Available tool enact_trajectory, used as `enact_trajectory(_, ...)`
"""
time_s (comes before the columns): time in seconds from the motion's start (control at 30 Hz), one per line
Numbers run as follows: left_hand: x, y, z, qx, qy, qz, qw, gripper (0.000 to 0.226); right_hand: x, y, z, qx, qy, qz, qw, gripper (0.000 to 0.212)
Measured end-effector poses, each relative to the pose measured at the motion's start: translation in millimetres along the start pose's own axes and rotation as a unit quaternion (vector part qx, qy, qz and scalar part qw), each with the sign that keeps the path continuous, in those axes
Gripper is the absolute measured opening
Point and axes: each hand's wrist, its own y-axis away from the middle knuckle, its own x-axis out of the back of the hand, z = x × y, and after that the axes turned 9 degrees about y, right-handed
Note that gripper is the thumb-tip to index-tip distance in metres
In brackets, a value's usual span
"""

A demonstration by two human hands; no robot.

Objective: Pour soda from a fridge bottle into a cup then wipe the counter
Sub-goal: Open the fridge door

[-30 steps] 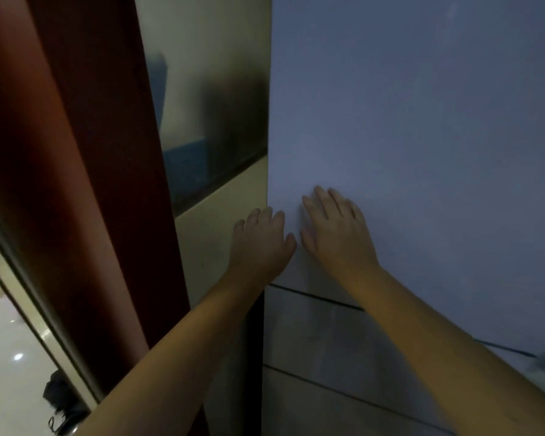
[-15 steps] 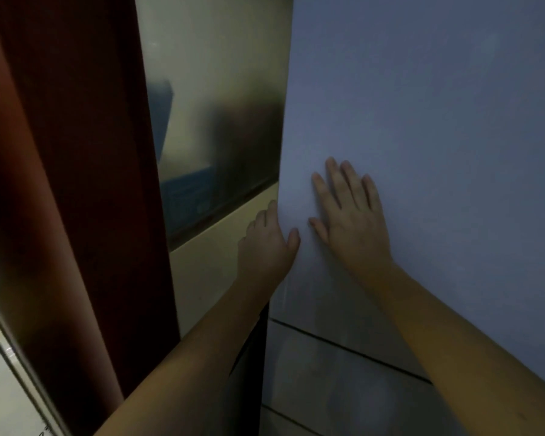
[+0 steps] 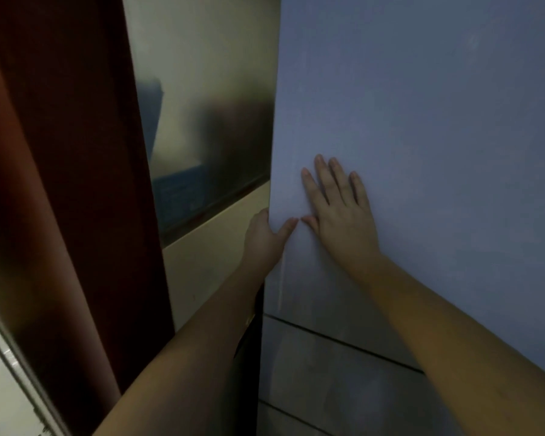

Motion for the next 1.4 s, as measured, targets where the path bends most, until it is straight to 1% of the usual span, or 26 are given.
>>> enact_trajectory(0.07,1.0,0.7,3.1,0.008,-0.009,-0.004,1.0,0.044,2.6,-0.7,0.0,0.001,0.002,-0.018,1.0,0.081)
enact_trajectory(0.2,4.3,4.5,9.9,0.011,-0.032,0.003,0.999,0.051,12.2,-0.9,-0.1,0.002,0.01,-0.048,0.999,0.084)
enact_trajectory(0.37,19.0,32.4,12.0,0.0,-0.026,0.013,1.0,0.057,39.8,11.7,-7.6,0.003,0.008,-0.048,0.999,0.084)
enact_trajectory(0.5,32.1,70.7,28.1,0.005,-0.015,0.035,0.999,0.06,72.7,24.5,-17.9,-0.015,-0.04,-0.07,0.997,0.079)
enact_trajectory(0.57,40.3,97.5,38.0,-0.006,-0.023,0.044,0.999,0.056,95.1,34.4,-24.9,-0.034,-0.076,-0.083,0.993,0.073)
enact_trajectory(0.67,56.3,143.9,53.1,-0.014,-0.04,0.021,0.999,0.051,135.8,55.1,-36.3,-0.074,-0.114,-0.068,0.988,0.067)
enact_trajectory(0.8,77.5,204.2,68.3,-0.069,-0.057,-0.012,0.996,0.053,196.4,78.5,-59.7,-0.148,-0.151,-0.057,0.976,0.068)
enact_trajectory(0.9,82.0,244.0,77.6,-0.128,-0.031,-0.017,0.991,0.042,239.1,93.1,-75.4,-0.209,-0.172,-0.062,0.961,0.077)
enact_trajectory(1.0,80.8,278.9,88.0,-0.176,-0.008,-0.021,0.984,0.029,275.4,108.4,-80.9,-0.255,-0.181,-0.049,0.949,0.089)
enact_trajectory(1.07,78.4,298.2,96.0,-0.199,-0.006,-0.031,0.979,0.026,295.7,120.3,-79.4,-0.284,-0.194,-0.034,0.938,0.092)
enact_trajectory(1.23,64.0,344.6,113.4,-0.272,-0.027,-0.047,0.961,0.03,336.8,148.6,-69.3,-0.345,-0.228,0.021,0.91,0.083)
enact_trajectory(1.4,42.4,384.8,130.5,-0.287,-0.01,-0.068,0.955,0.032,368.6,181.7,-46.2,-0.351,-0.221,0.034,0.909,0.078)
